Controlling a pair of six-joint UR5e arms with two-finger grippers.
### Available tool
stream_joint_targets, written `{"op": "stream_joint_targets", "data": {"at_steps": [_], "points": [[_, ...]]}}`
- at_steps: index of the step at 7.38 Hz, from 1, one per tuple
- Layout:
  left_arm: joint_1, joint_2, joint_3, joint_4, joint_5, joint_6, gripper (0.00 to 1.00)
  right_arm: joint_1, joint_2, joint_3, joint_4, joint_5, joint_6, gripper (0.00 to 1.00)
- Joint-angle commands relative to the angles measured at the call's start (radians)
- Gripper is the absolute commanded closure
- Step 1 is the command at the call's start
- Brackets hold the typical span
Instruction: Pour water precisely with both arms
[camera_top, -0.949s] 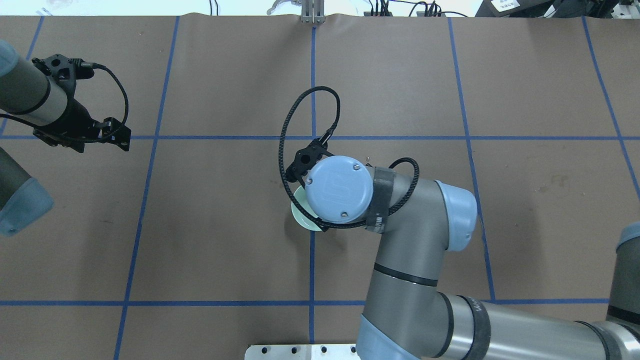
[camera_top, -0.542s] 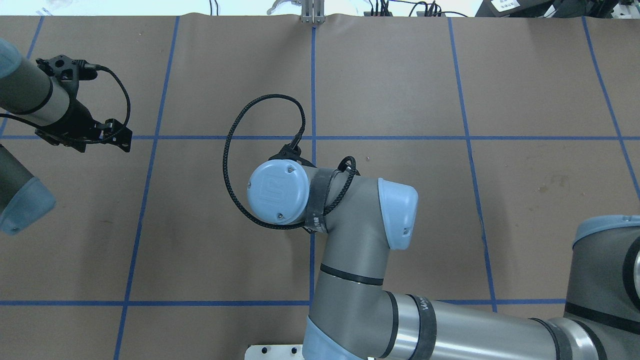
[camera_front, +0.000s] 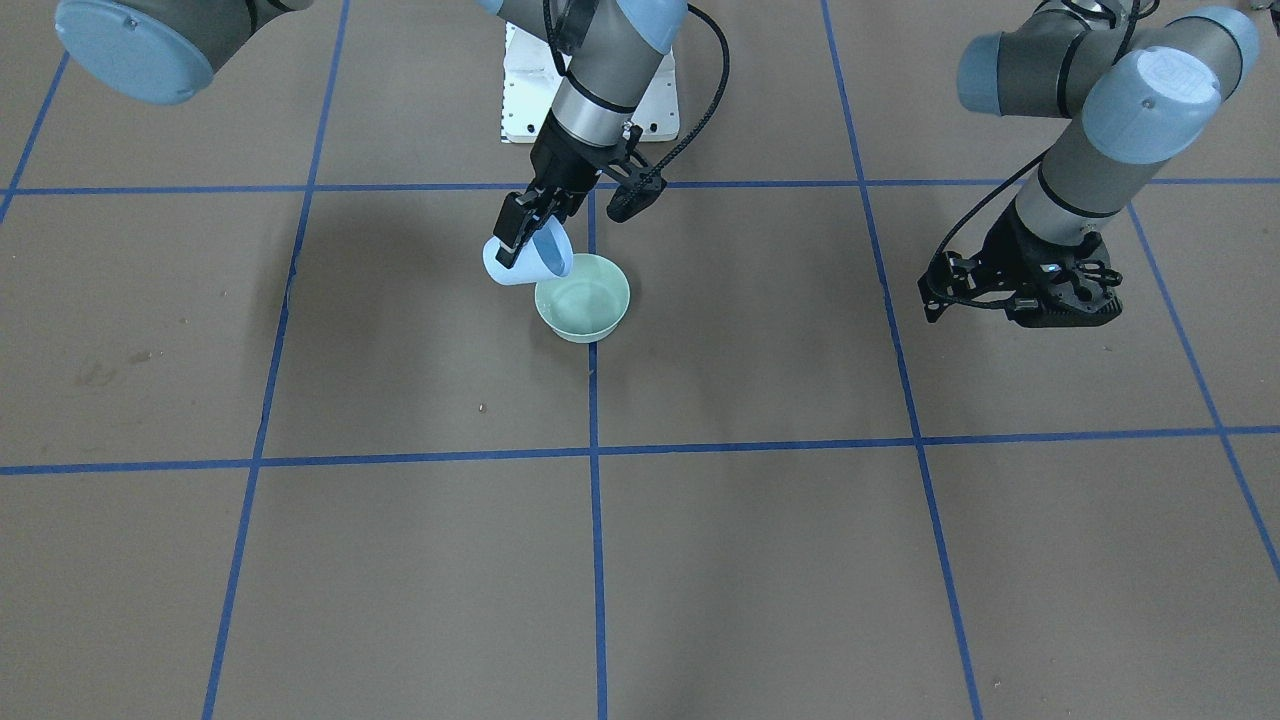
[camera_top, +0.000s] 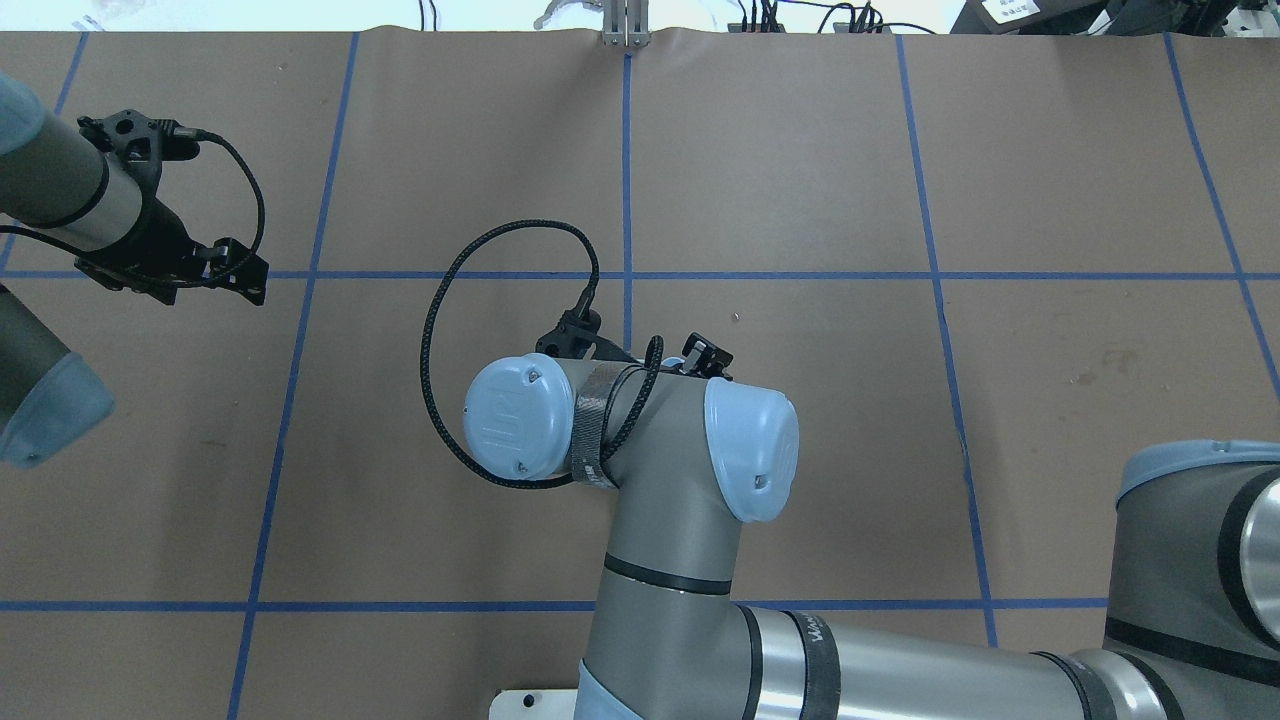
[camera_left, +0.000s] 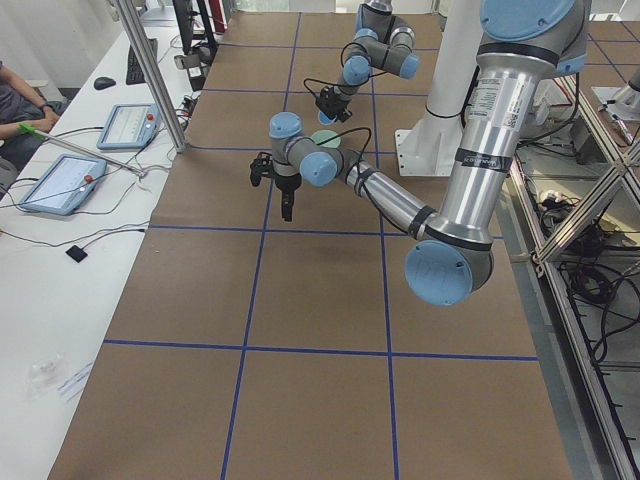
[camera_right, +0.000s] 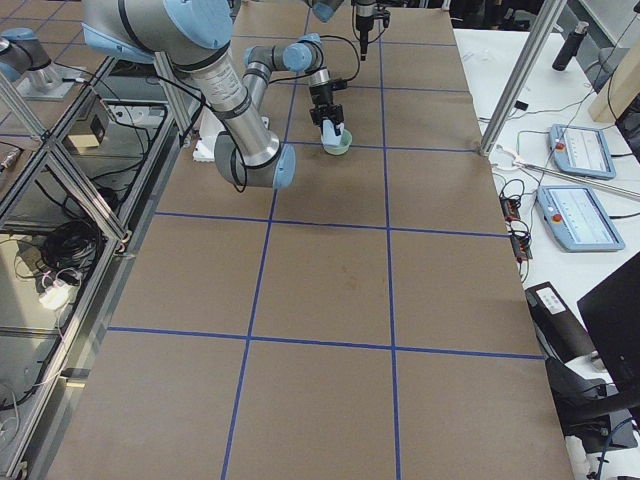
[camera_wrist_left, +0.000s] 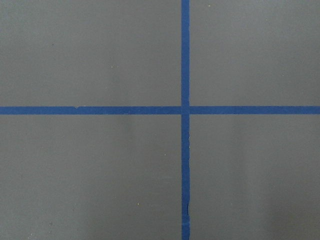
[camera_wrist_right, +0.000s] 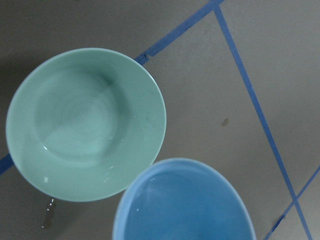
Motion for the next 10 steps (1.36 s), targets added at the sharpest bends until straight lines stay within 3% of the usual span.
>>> {"op": "stream_joint_targets", "data": {"at_steps": [1,10], "points": [[-0.003,0.01,-0.001,-0.024,-0.042,0.0,0.01,-0.016,0.0,-0.022,-0.035,-0.076,-0.05,1.0],[-0.011,0.016,0.038,-0.024,-0.044,0.063,0.01,-0.068,0.012,-0.022,-0.147,-0.199,-0.067,1.0]]}}
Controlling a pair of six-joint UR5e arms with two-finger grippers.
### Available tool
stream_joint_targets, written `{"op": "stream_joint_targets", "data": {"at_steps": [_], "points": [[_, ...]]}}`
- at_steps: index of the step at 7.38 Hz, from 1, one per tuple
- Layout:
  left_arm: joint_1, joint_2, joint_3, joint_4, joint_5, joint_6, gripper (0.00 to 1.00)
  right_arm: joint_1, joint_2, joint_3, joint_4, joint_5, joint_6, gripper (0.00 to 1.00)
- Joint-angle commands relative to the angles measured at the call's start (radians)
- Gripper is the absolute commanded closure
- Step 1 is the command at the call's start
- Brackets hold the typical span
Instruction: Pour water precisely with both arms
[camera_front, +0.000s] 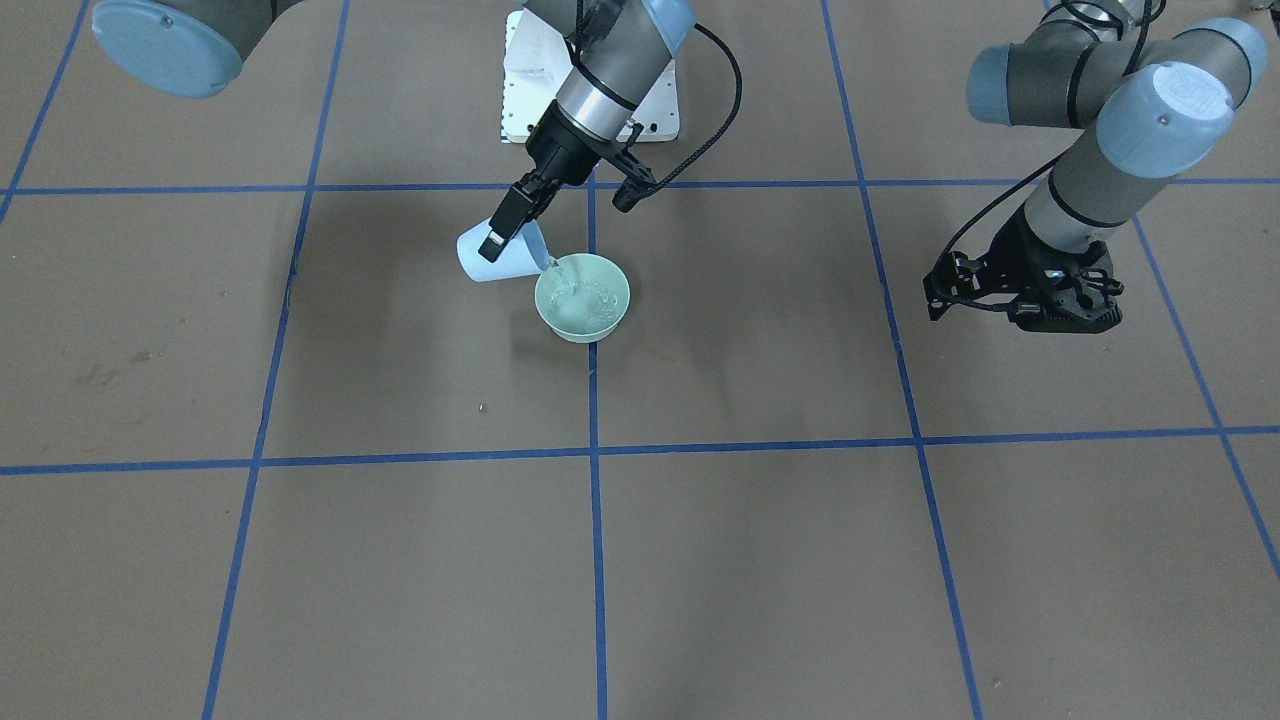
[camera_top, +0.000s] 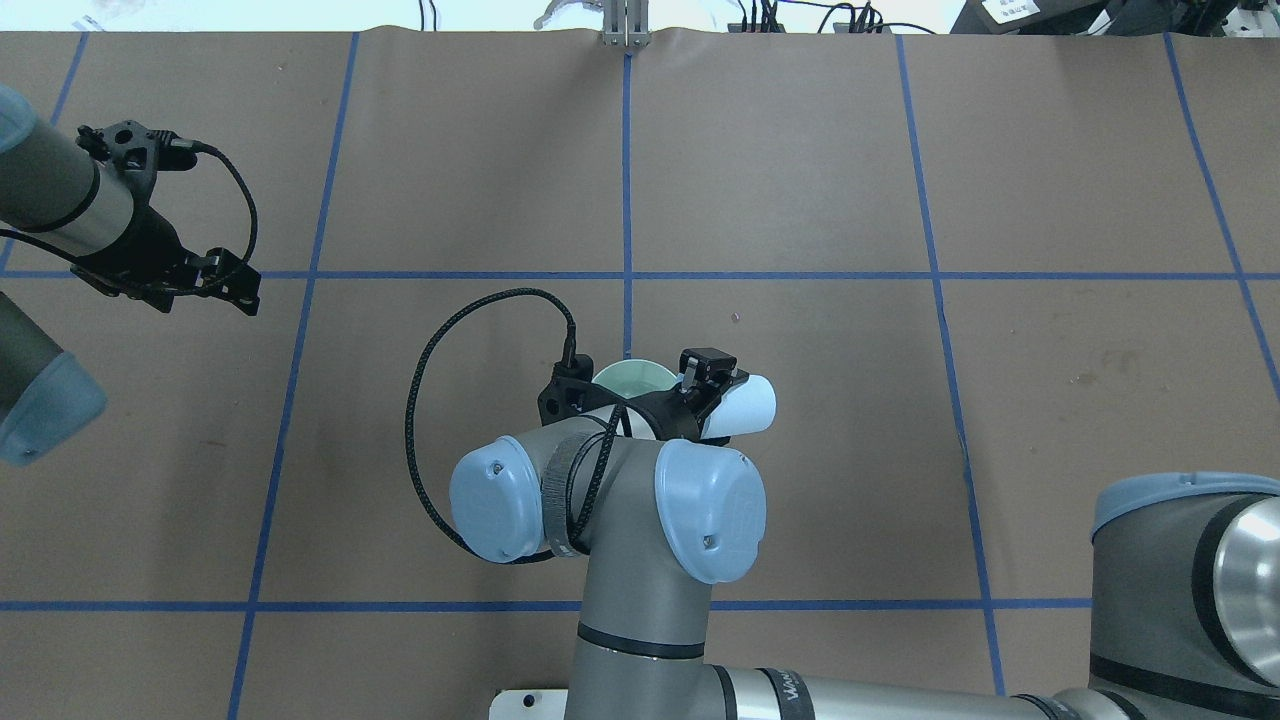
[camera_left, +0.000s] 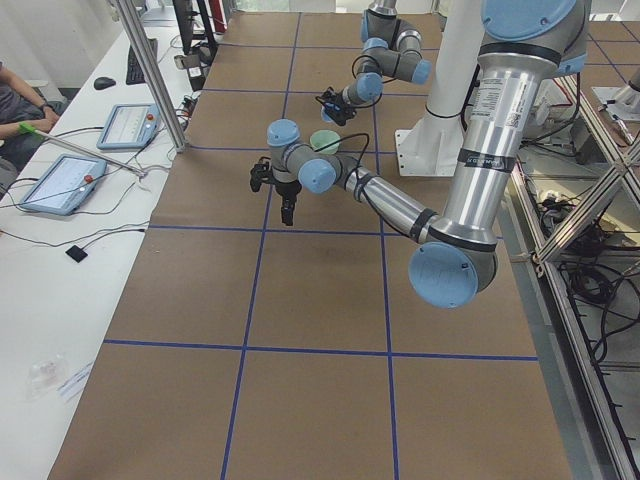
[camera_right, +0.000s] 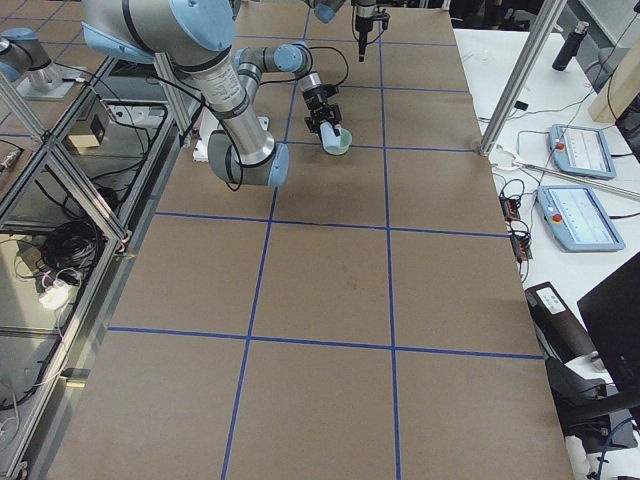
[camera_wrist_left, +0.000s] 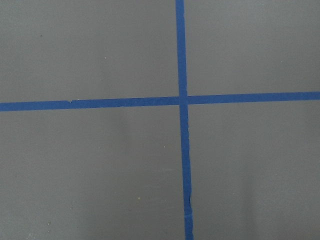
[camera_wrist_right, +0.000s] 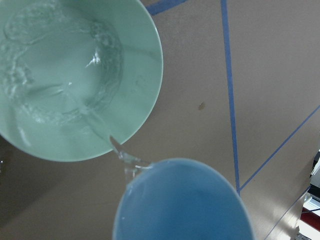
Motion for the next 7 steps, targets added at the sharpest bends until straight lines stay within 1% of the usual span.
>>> {"op": "stream_joint_targets", "data": {"at_steps": [1,2,4,5,6,7], "points": [[0.0,0.0,0.005,0.0,0.0,0.003,0.01,-0.011,0.005,-0.001,-0.027,-0.012,0.001,1.0],[0.0,-0.001,0.005,0.0,0.0,0.003,0.01,-0.011,0.006,0.001,-0.035,-0.023,0.001,1.0],[0.0,-0.003,0.003,0.0,0.0,0.001,0.01,-0.016,-0.002,0.014,0.029,-0.019,0.108,1.0],[0.0,-0.006,0.003,0.0,0.0,0.001,0.01,-0.015,-0.021,0.062,0.084,-0.019,0.136,1.0],[0.0,-0.012,-0.001,0.0,0.0,0.001,0.01,-0.013,-0.09,0.137,0.166,-0.012,0.215,1.0],[0.0,-0.015,-0.006,0.0,0.0,0.001,0.01,-0.008,-0.171,0.234,0.252,-0.002,0.228,1.0]]}}
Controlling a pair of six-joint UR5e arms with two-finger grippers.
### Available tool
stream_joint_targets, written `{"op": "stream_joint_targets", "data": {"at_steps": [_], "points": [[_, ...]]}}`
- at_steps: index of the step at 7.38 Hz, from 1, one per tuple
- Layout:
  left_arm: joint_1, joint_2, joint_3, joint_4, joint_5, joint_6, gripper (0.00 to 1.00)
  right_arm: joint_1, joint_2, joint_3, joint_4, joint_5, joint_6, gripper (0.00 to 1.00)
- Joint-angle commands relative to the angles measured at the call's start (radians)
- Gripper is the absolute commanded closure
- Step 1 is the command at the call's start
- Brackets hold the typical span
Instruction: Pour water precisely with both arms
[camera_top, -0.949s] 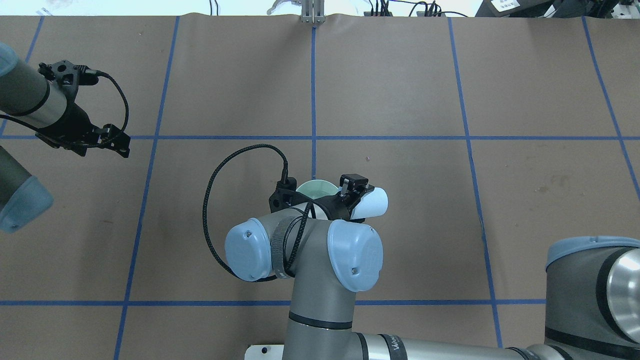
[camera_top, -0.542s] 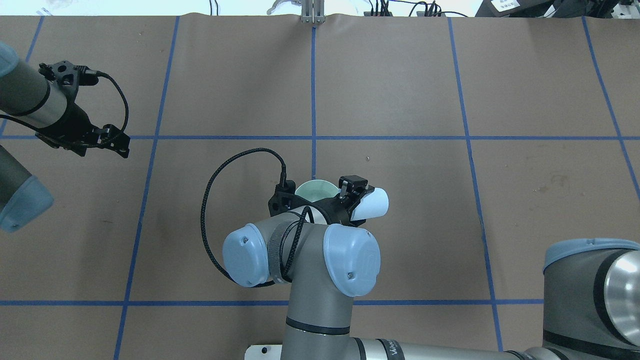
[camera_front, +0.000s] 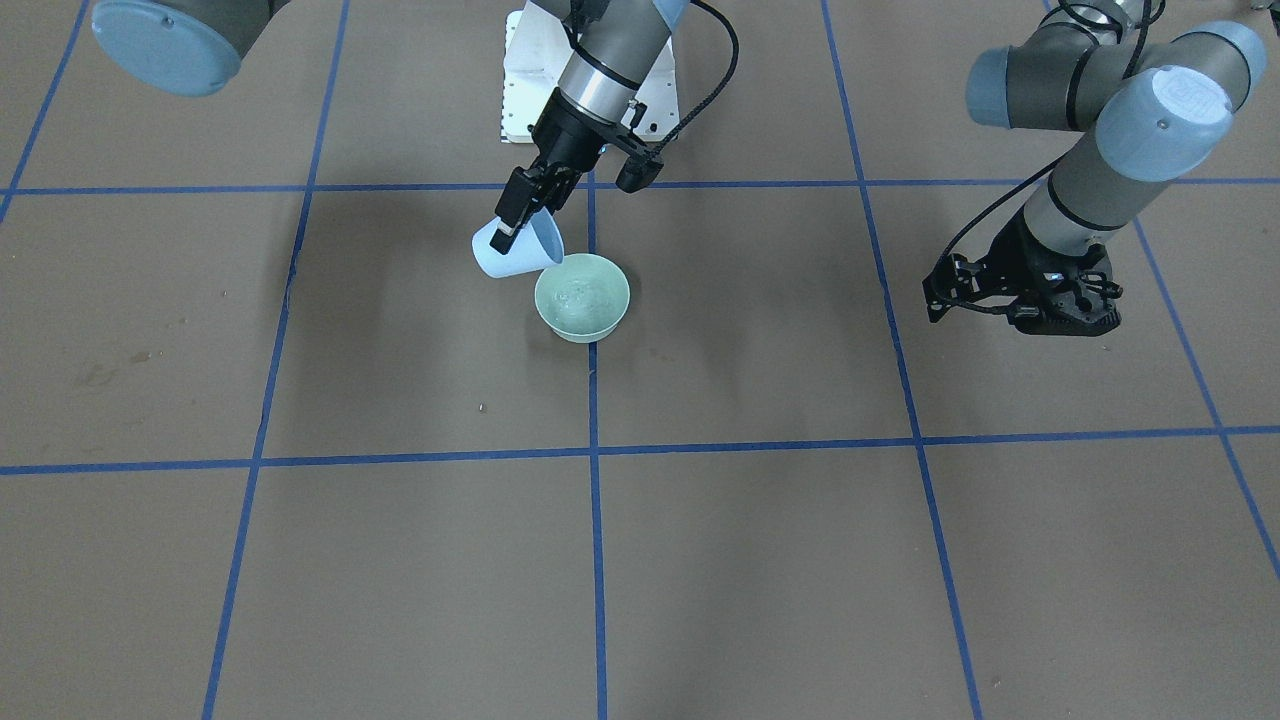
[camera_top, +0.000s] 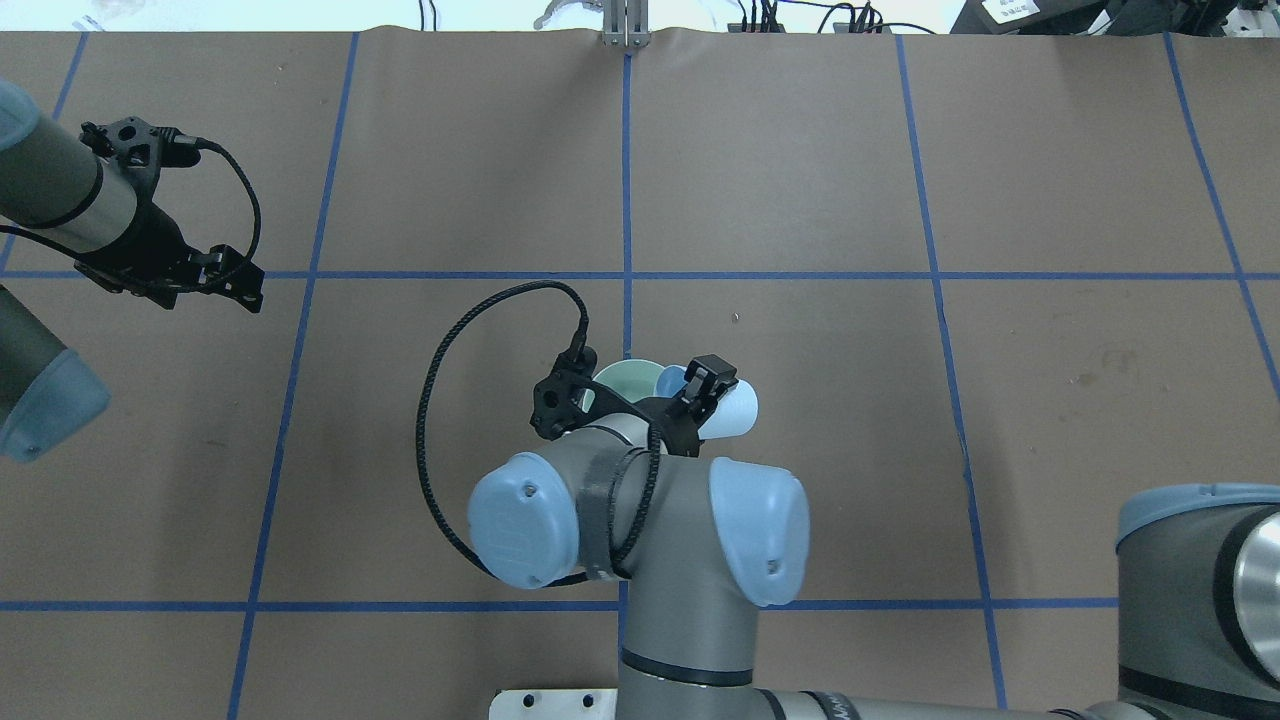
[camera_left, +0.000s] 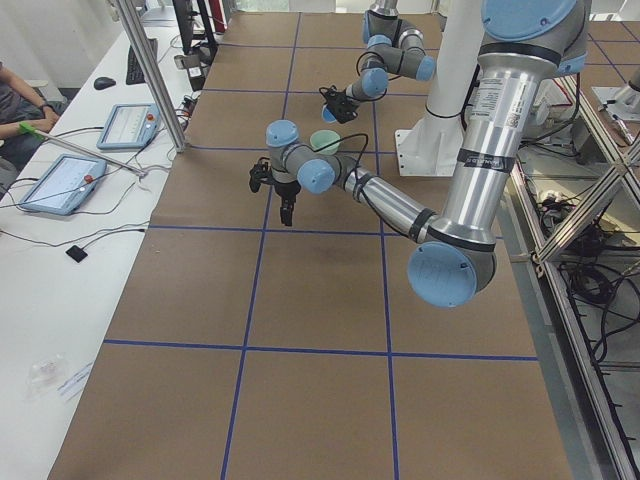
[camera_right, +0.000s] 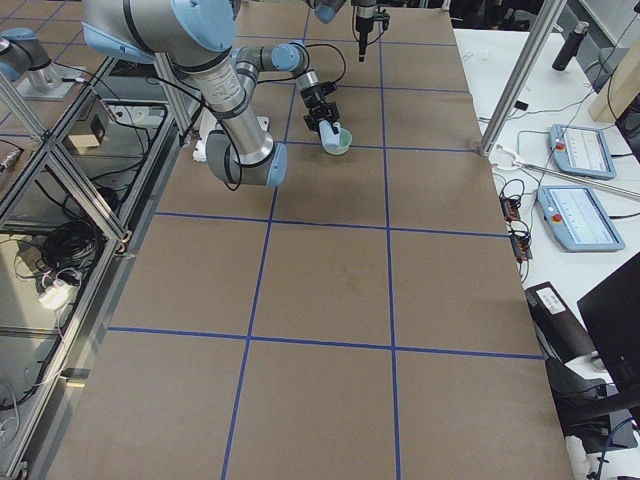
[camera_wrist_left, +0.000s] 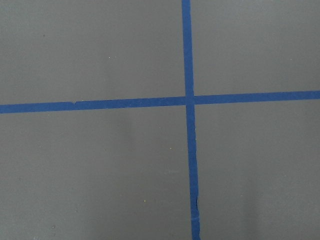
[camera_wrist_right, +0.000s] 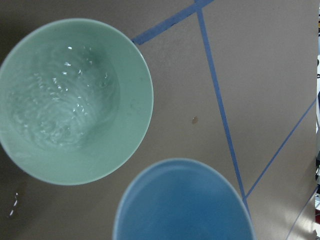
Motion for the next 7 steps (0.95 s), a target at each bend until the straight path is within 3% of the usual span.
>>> {"op": "stream_joint_targets", "data": {"at_steps": [1,2,3,4,7], "points": [[0.002,-0.011,-0.007,0.0,0.0,-0.009,0.01,0.03,-0.128,0.178,0.153,0.056,0.107,1.0],[0.002,-0.014,-0.014,0.002,0.0,-0.012,0.01,0.051,-0.182,0.236,0.198,0.117,0.193,1.0],[0.003,-0.02,-0.014,0.003,0.0,-0.015,0.01,0.07,-0.249,0.3,0.288,0.121,0.198,1.0],[0.003,-0.026,-0.016,0.003,0.0,-0.017,0.01,0.106,-0.332,0.332,0.436,0.165,0.209,1.0],[0.006,-0.033,-0.014,0.006,0.0,-0.029,0.01,0.266,-0.571,0.333,0.779,0.37,0.252,1.0]]}}
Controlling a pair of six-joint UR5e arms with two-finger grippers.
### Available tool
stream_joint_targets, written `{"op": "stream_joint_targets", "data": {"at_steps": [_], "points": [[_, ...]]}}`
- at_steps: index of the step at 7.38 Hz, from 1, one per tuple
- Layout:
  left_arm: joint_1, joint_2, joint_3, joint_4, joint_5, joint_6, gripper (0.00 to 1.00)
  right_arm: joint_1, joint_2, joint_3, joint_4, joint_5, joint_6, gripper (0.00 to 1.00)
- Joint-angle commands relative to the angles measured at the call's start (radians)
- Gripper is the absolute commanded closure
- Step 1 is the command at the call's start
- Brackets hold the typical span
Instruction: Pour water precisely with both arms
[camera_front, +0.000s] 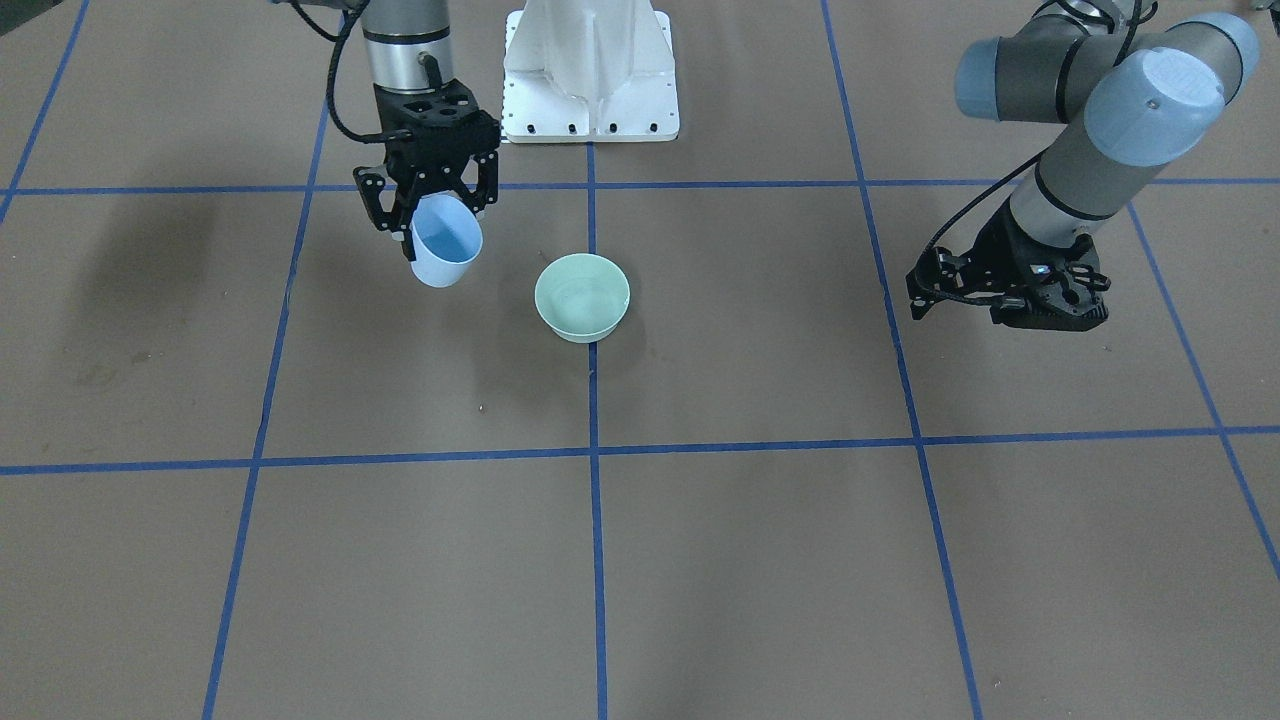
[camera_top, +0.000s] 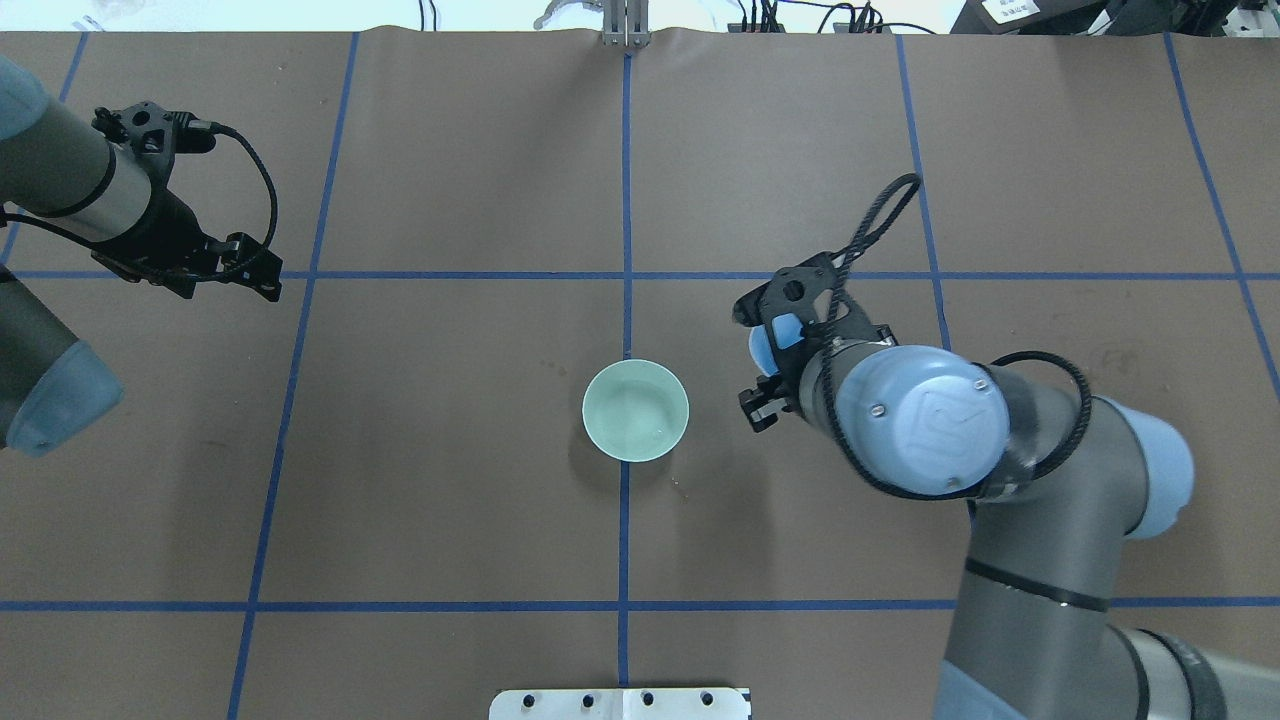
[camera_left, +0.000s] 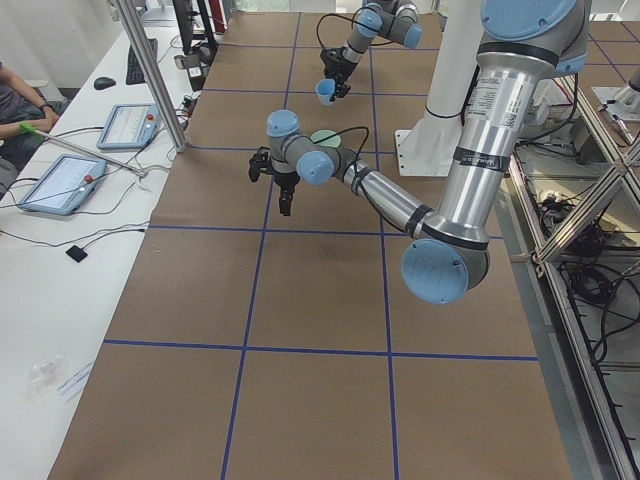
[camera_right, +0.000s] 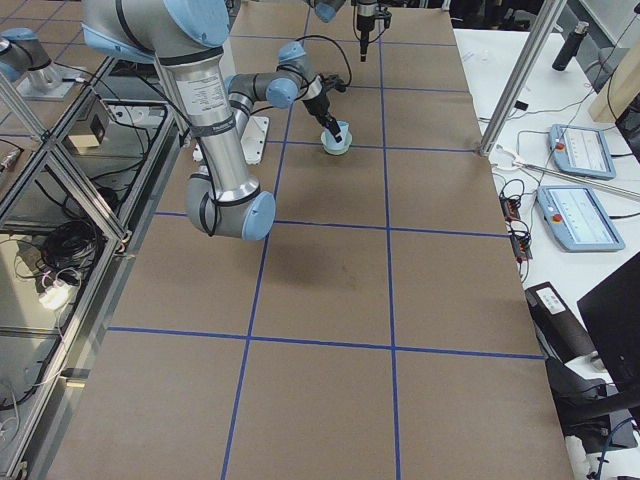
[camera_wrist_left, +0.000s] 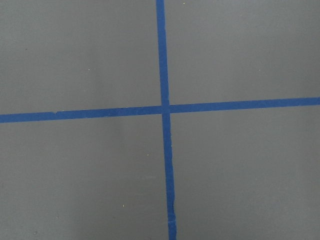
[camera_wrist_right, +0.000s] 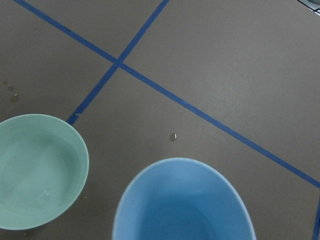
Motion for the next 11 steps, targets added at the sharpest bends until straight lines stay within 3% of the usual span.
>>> {"op": "stream_joint_targets", "data": {"at_steps": [1,3,4,5,6,7,9,11], "points": [[0.0,-0.002,0.002,0.002,0.0,-0.008,0.01,0.133,-0.196,0.002,0.258,0.163,0.008,1.0],[0.0,-0.002,0.002,0.002,0.002,-0.01,0.0,0.239,-0.372,-0.039,0.515,0.282,0.009,1.0],[0.0,-0.004,0.001,0.002,0.002,-0.013,0.0,0.264,-0.457,-0.096,0.667,0.297,0.012,1.0],[0.001,-0.005,-0.001,0.002,0.002,-0.029,0.01,0.291,-0.512,-0.203,0.881,0.302,0.014,1.0],[0.001,-0.015,-0.001,0.003,0.002,-0.036,0.01,0.339,-0.551,-0.286,1.043,0.367,0.02,1.0],[0.001,-0.015,-0.004,0.003,0.003,-0.042,0.01,0.379,-0.589,-0.316,1.113,0.42,0.048,1.0],[0.003,-0.016,-0.005,0.003,0.003,-0.053,0.0,0.42,-0.61,-0.506,1.364,0.425,0.049,1.0],[0.003,-0.019,-0.005,0.003,0.005,-0.054,0.01,0.44,-0.619,-0.558,1.428,0.429,0.049,1.0]]}}
